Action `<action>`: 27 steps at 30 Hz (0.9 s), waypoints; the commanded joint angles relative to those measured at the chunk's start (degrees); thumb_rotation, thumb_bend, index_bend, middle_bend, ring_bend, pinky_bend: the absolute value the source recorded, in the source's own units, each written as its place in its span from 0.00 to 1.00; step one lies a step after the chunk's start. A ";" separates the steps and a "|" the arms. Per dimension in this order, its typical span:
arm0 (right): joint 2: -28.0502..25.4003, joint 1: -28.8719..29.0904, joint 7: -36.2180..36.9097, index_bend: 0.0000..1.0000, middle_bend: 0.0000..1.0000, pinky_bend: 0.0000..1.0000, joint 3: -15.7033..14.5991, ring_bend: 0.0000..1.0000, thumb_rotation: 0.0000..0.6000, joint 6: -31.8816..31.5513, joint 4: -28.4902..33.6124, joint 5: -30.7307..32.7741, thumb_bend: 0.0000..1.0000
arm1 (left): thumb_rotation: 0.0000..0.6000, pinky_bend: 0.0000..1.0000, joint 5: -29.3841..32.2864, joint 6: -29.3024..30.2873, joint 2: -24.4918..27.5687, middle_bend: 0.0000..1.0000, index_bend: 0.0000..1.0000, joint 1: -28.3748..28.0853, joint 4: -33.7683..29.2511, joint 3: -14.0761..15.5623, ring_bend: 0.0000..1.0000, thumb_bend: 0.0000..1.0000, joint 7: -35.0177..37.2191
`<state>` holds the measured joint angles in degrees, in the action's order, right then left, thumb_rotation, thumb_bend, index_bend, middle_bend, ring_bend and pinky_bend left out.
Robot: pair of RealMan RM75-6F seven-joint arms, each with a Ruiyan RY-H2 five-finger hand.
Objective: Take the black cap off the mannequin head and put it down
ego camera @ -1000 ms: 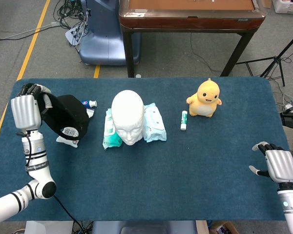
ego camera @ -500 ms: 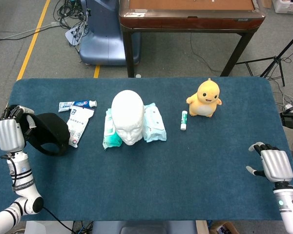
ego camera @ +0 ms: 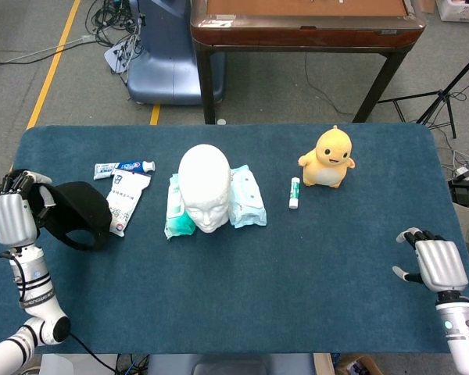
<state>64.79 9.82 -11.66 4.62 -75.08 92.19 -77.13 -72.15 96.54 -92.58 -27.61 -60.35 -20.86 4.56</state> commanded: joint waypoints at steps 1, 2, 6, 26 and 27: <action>-0.07 0.01 0.19 0.39 0.36 0.44 0.03 0.34 1.00 0.01 -0.03 0.03 0.09 | 1.00 0.47 0.30 -1.11 0.87 0.50 0.53 -1.20 -1.54 -1.55 0.29 0.55 -1.42; -0.11 0.02 0.29 0.39 0.36 0.44 0.05 0.34 1.00 0.02 -0.03 0.06 0.09 | 1.00 0.47 0.42 -1.51 1.12 0.50 0.53 -1.63 -2.03 -2.09 0.29 0.55 -1.97; -0.22 0.01 0.61 0.39 0.36 0.44 0.03 0.34 1.00 0.01 -0.03 0.03 0.09 | 1.00 0.47 1.41 -3.09 1.20 0.50 0.53 -2.75 -2.22 -3.75 0.29 0.55 -2.24; 0.08 0.16 -0.42 0.39 0.36 0.44 -0.19 0.34 1.00 -0.05 0.18 -0.02 0.09 | 1.00 0.47 2.50 -3.75 -6.93 0.50 0.53 4.16 16.12 -1.56 0.29 0.55 18.92; 0.06 0.16 -0.43 0.39 0.36 0.44 -0.21 0.34 1.00 -0.05 0.20 -0.04 0.09 | 1.00 0.47 2.02 -3.05 -7.16 0.50 0.53 4.64 16.44 -1.20 0.29 0.55 19.43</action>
<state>64.85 9.98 -12.09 4.41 -75.13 92.39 -77.17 -69.65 92.83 -99.39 -23.40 -44.25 -22.43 23.49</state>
